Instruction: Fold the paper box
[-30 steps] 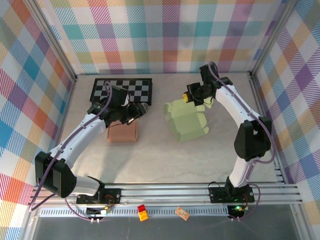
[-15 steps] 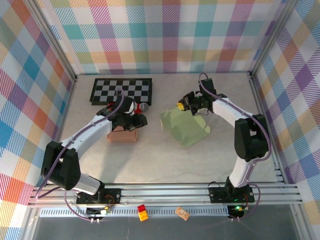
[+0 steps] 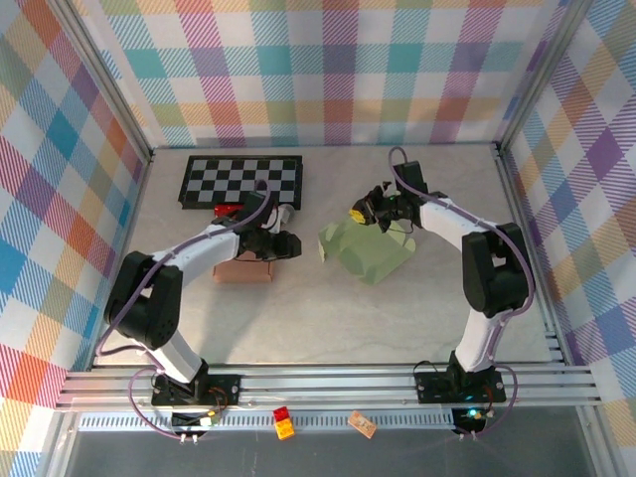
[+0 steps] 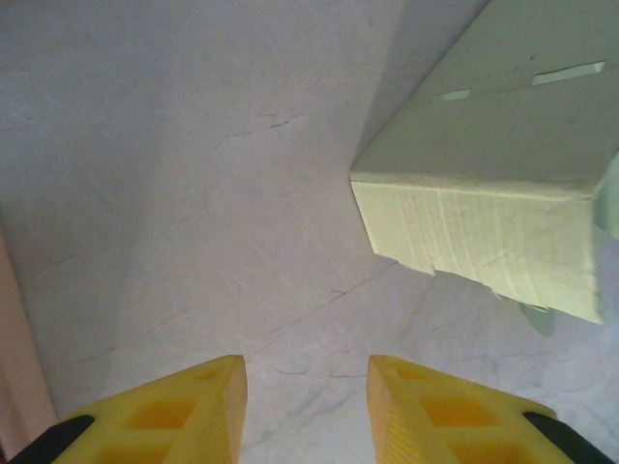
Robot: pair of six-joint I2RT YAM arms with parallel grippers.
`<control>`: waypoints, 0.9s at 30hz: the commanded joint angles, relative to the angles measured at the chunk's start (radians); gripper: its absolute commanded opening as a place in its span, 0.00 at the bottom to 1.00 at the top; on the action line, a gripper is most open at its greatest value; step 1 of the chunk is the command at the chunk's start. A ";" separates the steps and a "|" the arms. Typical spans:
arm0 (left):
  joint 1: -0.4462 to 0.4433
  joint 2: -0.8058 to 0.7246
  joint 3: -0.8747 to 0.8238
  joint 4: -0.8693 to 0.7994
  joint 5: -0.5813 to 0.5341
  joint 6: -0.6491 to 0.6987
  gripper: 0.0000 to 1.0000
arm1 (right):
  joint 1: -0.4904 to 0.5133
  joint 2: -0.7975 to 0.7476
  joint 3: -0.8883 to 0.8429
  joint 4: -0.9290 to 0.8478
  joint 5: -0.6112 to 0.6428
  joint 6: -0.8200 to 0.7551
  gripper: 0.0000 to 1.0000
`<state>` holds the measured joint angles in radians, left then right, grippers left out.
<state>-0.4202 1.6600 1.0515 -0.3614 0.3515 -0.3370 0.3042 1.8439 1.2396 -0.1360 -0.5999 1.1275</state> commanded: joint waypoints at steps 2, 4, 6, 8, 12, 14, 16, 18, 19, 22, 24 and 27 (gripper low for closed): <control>0.009 0.032 0.040 0.033 0.039 0.059 0.39 | -0.002 0.037 -0.006 0.035 -0.014 -0.057 0.00; 0.008 0.047 0.045 0.046 0.044 0.061 0.40 | -0.002 0.052 0.006 0.029 -0.011 -0.069 0.00; 0.008 0.060 0.052 0.059 0.043 0.066 0.41 | -0.003 0.066 0.017 0.021 -0.012 -0.081 0.00; 0.008 0.074 0.060 0.070 0.045 0.079 0.41 | -0.003 0.081 0.031 -0.010 -0.018 -0.101 0.00; 0.002 0.089 0.066 0.136 0.080 0.123 0.41 | -0.003 0.083 0.028 -0.016 -0.020 -0.117 0.00; -0.006 0.094 0.062 0.167 0.095 0.164 0.41 | -0.003 0.080 0.024 -0.014 -0.021 -0.117 0.00; -0.011 0.108 0.068 0.182 0.113 0.194 0.41 | -0.002 0.078 0.024 -0.010 -0.021 -0.119 0.00; -0.018 0.122 0.077 0.192 0.134 0.217 0.41 | -0.003 0.078 0.023 -0.007 -0.024 -0.120 0.00; -0.021 0.126 0.080 0.202 0.143 0.230 0.41 | -0.002 0.077 0.021 -0.005 -0.023 -0.120 0.00; -0.034 0.134 0.089 0.219 0.156 0.255 0.42 | -0.002 0.072 0.014 0.013 -0.024 -0.116 0.00; -0.043 0.143 0.100 0.212 0.161 0.272 0.42 | -0.003 0.071 0.009 0.020 -0.027 -0.109 0.00; -0.056 0.152 0.114 0.206 0.168 0.293 0.42 | -0.002 0.069 0.010 0.024 -0.029 -0.105 0.00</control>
<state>-0.4618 1.7981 1.1328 -0.1753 0.4835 -0.1005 0.3023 1.8965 1.2655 -0.0887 -0.6415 1.0492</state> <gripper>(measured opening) 0.415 0.065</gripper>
